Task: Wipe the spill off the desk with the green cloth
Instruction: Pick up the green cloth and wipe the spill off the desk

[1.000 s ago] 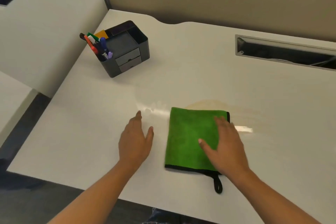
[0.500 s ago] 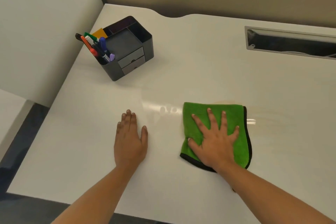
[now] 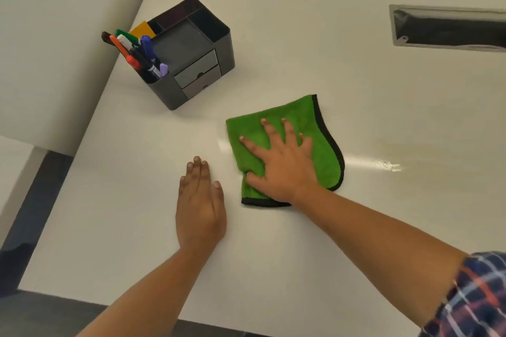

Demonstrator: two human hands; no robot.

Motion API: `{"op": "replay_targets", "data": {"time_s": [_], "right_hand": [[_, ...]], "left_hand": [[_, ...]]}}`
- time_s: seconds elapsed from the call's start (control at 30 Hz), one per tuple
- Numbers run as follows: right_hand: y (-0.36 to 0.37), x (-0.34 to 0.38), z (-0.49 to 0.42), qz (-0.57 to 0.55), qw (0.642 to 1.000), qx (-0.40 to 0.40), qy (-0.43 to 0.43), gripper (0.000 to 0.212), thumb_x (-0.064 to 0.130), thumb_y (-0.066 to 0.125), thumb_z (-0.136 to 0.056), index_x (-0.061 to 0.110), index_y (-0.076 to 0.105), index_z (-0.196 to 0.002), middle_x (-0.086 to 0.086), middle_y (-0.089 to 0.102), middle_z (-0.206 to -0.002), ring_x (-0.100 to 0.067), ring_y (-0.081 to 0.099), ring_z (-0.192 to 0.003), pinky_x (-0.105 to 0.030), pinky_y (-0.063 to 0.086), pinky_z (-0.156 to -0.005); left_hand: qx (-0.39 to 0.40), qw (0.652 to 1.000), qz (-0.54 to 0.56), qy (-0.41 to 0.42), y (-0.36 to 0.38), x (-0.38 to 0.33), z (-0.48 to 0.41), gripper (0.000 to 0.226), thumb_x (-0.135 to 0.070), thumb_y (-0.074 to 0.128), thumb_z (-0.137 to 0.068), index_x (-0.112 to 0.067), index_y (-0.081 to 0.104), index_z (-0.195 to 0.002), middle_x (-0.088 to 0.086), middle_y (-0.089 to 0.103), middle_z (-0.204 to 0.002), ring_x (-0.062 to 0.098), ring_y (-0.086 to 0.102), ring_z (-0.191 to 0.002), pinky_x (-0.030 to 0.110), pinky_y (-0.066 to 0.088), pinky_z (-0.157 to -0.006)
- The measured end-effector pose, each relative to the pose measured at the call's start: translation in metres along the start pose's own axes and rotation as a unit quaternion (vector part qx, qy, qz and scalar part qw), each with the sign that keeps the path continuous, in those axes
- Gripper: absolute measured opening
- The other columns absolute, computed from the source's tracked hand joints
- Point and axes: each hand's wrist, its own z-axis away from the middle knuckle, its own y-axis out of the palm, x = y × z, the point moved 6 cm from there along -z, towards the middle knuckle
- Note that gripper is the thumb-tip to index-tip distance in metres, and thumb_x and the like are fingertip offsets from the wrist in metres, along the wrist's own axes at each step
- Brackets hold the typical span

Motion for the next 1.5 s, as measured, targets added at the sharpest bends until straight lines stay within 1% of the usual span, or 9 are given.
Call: {"op": "replay_targets", "data": {"time_s": [0.13,0.3,0.47,0.67,0.83,1.0,1.17,1.37,1.5], "right_hand": [[0.01,0.027,0.073,-0.051,0.996,0.015,-0.074,0.077,0.071,0.048,-0.075,0.054,0.031,-0.148,-0.005,0.026,-0.166,-0.042,0.02,-0.149,-0.061,0.028,-0.106],[0.024,-0.002,0.139,-0.045,0.988,0.049,-0.139,0.084,0.071,0.057,-0.07,0.057,0.029,-0.148,0.004,0.029,-0.165,-0.035,0.016,-0.153,-0.059,0.023,-0.11],[0.01,-0.04,0.08,-0.029,0.996,0.037,-0.076,0.081,0.072,0.056,-0.068,0.056,0.035,-0.145,0.004,0.032,-0.163,-0.038,0.013,-0.154,-0.061,0.027,-0.108],[-0.013,-0.047,-0.054,0.022,0.999,-0.012,0.047,0.073,0.078,0.036,-0.076,0.056,0.032,-0.146,0.001,0.032,-0.163,-0.044,0.023,-0.145,-0.053,0.032,-0.096],[-0.015,0.01,-0.088,0.044,0.998,0.003,-0.037,0.072,0.074,0.029,-0.08,0.053,0.03,-0.149,-0.002,0.031,-0.163,-0.045,0.022,-0.143,-0.053,0.031,-0.096],[-0.003,0.016,0.0,-0.004,0.993,0.025,-0.115,0.071,0.068,0.041,-0.08,0.051,0.031,-0.149,-0.002,0.033,-0.163,-0.042,0.024,-0.146,-0.053,0.03,-0.097],[0.017,-0.014,0.144,-0.047,0.985,0.073,-0.148,0.073,0.065,0.053,-0.076,0.052,0.036,-0.146,0.003,0.037,-0.16,-0.037,0.031,-0.143,-0.056,0.042,-0.094],[0.024,-0.126,0.261,-0.058,0.991,0.114,-0.035,0.092,0.067,0.064,-0.064,0.056,0.031,-0.149,0.008,0.034,-0.161,-0.029,0.023,-0.15,-0.058,0.039,-0.1],[0.021,-0.163,0.281,-0.064,0.991,0.115,0.024,0.095,0.067,0.067,-0.061,0.057,0.031,-0.148,0.006,0.03,-0.164,-0.032,0.016,-0.153,-0.059,0.032,-0.104]], "left_hand": [[0.005,1.0,0.007,-0.007,-0.005,-0.004,-0.001,0.06,-0.032,0.017,-0.097,-0.006,0.025,-0.151,0.004,0.019,-0.161,0.014,0.011,-0.149,0.034,0.007,-0.121],[0.018,0.999,-0.04,-0.005,-0.003,-0.007,-0.002,0.06,-0.025,0.022,-0.094,-0.004,0.024,-0.15,0.008,0.018,-0.161,0.019,0.012,-0.149,0.034,0.004,-0.121],[0.016,0.998,-0.057,-0.006,-0.001,-0.008,-0.004,0.063,-0.029,0.016,-0.093,-0.005,0.024,-0.151,0.007,0.017,-0.161,0.017,0.01,-0.149,0.035,0.005,-0.121],[0.012,0.998,-0.067,-0.013,0.001,-0.005,-0.004,0.062,-0.03,0.016,-0.094,-0.009,0.019,-0.152,0.001,0.01,-0.161,0.011,0.002,-0.148,0.029,-0.003,-0.12],[0.011,0.999,-0.051,-0.01,-0.005,-0.006,-0.004,0.061,-0.031,0.015,-0.094,-0.011,0.021,-0.152,-0.001,0.013,-0.161,0.006,0.001,-0.147,0.029,0.001,-0.121],[0.005,0.999,-0.033,-0.001,-0.006,-0.007,-0.003,0.062,-0.032,0.017,-0.094,-0.007,0.029,-0.15,0.004,0.023,-0.159,0.013,0.015,-0.147,0.034,0.011,-0.121],[0.012,0.998,-0.054,-0.015,-0.005,-0.008,-0.002,0.061,-0.03,0.02,-0.095,-0.005,0.028,-0.15,0.009,0.024,-0.159,0.019,0.017,-0.148,0.034,0.009,-0.121],[0.005,0.994,-0.09,-0.063,-0.001,-0.024,0.0,0.058,-0.026,0.025,-0.097,0.0,0.027,-0.149,0.015,0.022,-0.159,0.026,0.016,-0.148,0.039,0.01,-0.121],[-0.008,0.99,-0.07,-0.12,0.015,-0.046,0.012,0.057,-0.02,0.032,-0.098,0.003,0.022,-0.149,0.019,0.017,-0.16,0.032,0.012,-0.148,0.044,0.01,-0.12]]}}
